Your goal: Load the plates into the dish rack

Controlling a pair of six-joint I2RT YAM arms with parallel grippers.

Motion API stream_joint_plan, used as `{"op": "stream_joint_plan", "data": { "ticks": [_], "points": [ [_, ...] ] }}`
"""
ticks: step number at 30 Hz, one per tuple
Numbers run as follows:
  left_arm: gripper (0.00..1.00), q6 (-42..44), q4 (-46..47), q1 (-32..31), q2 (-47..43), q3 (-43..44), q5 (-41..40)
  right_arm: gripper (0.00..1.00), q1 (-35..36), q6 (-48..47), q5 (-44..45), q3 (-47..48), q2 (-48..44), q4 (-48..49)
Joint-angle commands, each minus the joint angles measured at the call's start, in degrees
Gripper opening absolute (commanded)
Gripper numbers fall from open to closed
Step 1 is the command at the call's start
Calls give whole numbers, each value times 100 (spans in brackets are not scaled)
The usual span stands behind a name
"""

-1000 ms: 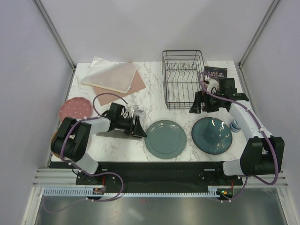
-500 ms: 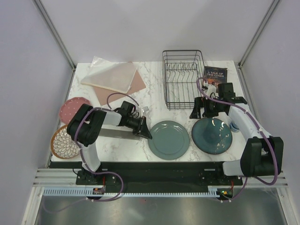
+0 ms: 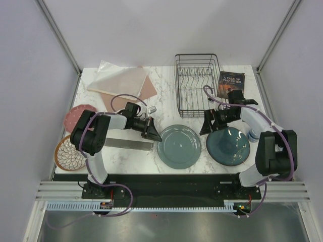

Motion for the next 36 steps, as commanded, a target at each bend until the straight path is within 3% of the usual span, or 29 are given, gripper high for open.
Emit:
{"op": "stream_joint_plan", "data": {
  "ticks": [1,7,11,13,36],
  "points": [
    [2,458,-239,52,-269,403,1187,98,290,-856,-634,369,199,-535],
    [2,669,-591,61,-234,605,1986,98,493,-918,-599,343,234,-570],
    [2,1598,-2248,52,-120,1027,2672,98,510,-962,-477,281,190,-631],
    [2,1899,-2507,52,-172,1116,2735,98,528,-997,-450,263,190,-658],
    [2,1373,-2544,43,-902,1089,3341,98,923,-997,-1276,254,585,-746]
  ]
}}
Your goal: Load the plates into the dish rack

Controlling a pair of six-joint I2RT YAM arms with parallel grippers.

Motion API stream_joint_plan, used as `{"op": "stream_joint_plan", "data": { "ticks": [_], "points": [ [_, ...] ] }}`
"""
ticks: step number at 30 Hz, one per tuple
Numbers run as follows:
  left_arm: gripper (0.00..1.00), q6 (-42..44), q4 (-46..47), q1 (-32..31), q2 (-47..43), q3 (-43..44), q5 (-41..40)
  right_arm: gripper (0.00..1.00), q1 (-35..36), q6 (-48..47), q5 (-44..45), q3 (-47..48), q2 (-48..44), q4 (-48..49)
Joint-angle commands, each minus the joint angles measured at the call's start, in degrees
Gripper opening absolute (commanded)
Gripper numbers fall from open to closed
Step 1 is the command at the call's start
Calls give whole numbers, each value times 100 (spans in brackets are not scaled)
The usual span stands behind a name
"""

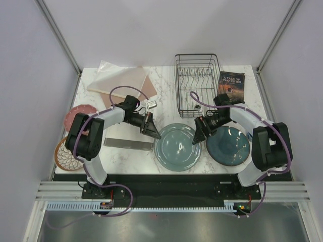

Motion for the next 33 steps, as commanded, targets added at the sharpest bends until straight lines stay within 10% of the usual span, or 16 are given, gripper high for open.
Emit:
{"op": "stream_joint_plan", "data": {
  "ticks": [1,10,18,28,31,33],
  "points": [
    [2,-334,-98,-18,-419,184,2506,97,32,-156,-471,139,87,-11],
    [2,-309,-89,-18,-235,316,2568,64,146,-226,-955,376,158,-108],
    [2,-150,-98,-9,266,570,2586,54,330,-402,-973,262,114,-319],
    [3,-80,-133,-18,574,756,2218,0,401,-340,-797,552,-35,-450],
    [24,347,-421,52,452,712,1736,0,409,-454,-569,789,-202,-722],
    [63,736,-773,209,285,677,1261,0,409,-594,-149,1068,-290,-855]
  ]
}}
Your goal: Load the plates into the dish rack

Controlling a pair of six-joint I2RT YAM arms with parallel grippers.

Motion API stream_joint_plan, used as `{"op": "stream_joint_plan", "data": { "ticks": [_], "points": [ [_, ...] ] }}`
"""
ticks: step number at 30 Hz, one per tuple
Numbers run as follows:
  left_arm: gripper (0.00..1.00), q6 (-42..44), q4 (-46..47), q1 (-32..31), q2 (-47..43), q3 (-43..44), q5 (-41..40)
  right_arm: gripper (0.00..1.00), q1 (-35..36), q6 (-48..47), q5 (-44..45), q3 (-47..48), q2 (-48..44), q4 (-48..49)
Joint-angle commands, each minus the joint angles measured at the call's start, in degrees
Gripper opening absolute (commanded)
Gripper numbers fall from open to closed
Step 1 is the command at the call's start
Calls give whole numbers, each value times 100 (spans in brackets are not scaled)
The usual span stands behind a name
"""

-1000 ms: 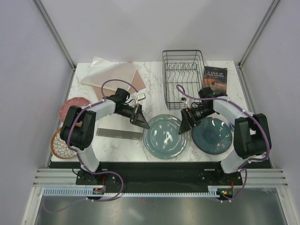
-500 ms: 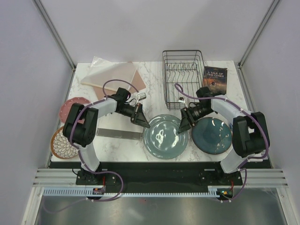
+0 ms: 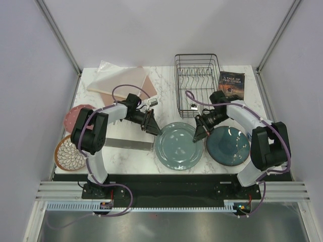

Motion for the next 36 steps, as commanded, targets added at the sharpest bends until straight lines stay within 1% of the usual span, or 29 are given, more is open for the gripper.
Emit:
{"op": "stream_joint_plan", "data": {
  "ticks": [1,2,4,5,6,8,9,10,11,12,13,14,15,17,18,19,20,21,22,23,24,25,26,27,28,31,33,34,36],
  "points": [
    [71,604,-641,241,-434,143,336,0,121,-548,235,801,-397,-624],
    [83,666,-667,337,-679,47,175,0,121,-689,288,959,-336,-836],
    [85,710,-676,697,-953,-32,-106,0,95,-971,315,1478,-266,-1371],
    [86,693,-694,855,-1215,-102,-134,0,86,-946,324,1636,-266,-1444],
    [86,675,-703,1170,-1340,-112,-169,0,77,-841,350,1942,-274,-1462],
    [89,614,-729,1444,-1708,-112,-371,0,68,-718,429,2286,-266,-1462],
    [90,605,-746,1602,-1814,-77,-537,0,60,-665,464,2705,-213,-1454],
    [94,631,-755,1612,-1920,-24,-1113,0,16,-421,500,2953,-152,-1358],
    [98,675,-755,1604,-2008,72,-1397,0,-45,-209,604,3199,-3,-1200],
    [100,675,-686,1534,-2131,125,-1713,0,-116,54,623,3715,94,-781],
    [100,205,-346,1446,-2158,169,-2760,0,-256,744,753,3990,199,-481],
    [100,-226,-125,1350,-2167,291,-3423,0,-344,1125,1007,4280,461,-226],
    [100,-865,-62,1201,-2089,414,-3900,0,-423,1407,1140,4962,655,177],
    [100,-1264,52,1156,-1974,809,-4193,0,-660,2047,1500,5773,1268,435],
    [100,-1815,79,1051,-1930,942,-4534,0,-748,2208,1859,6395,1438,767],
    [100,-1890,71,998,-1851,1065,-4894,0,-871,2366,2062,6601,1570,987],
    [100,-1943,97,945,-1851,1223,-5142,0,-907,2664,2447,6734,1737,1216],
    [100,-1970,97,814,-1868,1259,-5457,0,-916,2754,3104,6787,1756,1714],
    [100,-1927,97,752,-1860,1303,-6061,0,-916,2781,3458,6701,1695,1997],
    [100,-1892,71,725,-1842,1347,-6223,0,-907,2790,3792,6543,1616,2331],
    [100,-1882,53,725,-1824,1356,-6347,0,-881,2833,4179,6072,1528,3022],
    [100,-1891,44,716,-1816,1356,-6470,0,-829,2825,4983,5832,1353,3342],
    [100,-1900,36,716,-1807,1339,-6489,0,-793,2773,5348,5499,1291,3597],
    [100,-1970,53,707,-1824,1304,-6506,0,-741,2677,5900,5435,1281,3922],
    [100,-1988,88,707,-1842,1268,-6524,0,-671,2632,6662,5434,1342,4003],
    [100,-2067,115,698,-1886,1215,-6690,0,-591,2798,8106,5653,1588,4083],
    [100,-2050,123,672,-1868,1242,-6804,0,-565,2869,8313,5873,1772,4048],
    [100,-2032,132,655,-1860,1285,-6883,0,-547,2886,8583,5909,1808,4040],
    [100,-1979,124,637,-1781,1329,-6885,0,-521,2904,8568,5944,1870,4013]
  ]
}}
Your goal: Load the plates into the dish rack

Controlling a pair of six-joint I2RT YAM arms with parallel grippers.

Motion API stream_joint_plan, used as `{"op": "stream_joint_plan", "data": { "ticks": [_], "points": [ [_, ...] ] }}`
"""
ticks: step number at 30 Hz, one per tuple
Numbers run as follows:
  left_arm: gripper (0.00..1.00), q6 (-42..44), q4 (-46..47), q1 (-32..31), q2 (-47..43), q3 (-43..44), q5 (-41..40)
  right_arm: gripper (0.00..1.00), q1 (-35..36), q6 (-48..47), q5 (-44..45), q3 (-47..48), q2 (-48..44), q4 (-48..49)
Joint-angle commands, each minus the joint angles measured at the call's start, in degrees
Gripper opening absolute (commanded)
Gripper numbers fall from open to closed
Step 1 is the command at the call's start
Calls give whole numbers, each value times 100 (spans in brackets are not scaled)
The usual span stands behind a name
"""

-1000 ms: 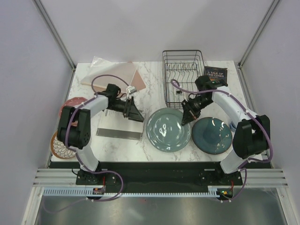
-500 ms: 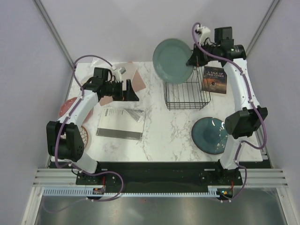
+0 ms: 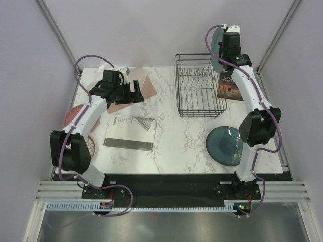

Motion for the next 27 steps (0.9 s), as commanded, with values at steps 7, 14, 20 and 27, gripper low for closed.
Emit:
{"op": "stream_joint_plan", "data": {
  "ticks": [7,14,20,27],
  "points": [
    [100,-227,196,-209,260,204,-162,0,201,386,1324,223,-75,1151],
    [100,-156,213,-298,365,151,-268,0,280,492,1007,117,39,1002],
    [100,-147,213,-306,462,143,-303,0,386,501,980,12,206,888],
    [100,-112,204,-306,488,107,-294,0,403,457,1130,20,514,888]
  ]
}}
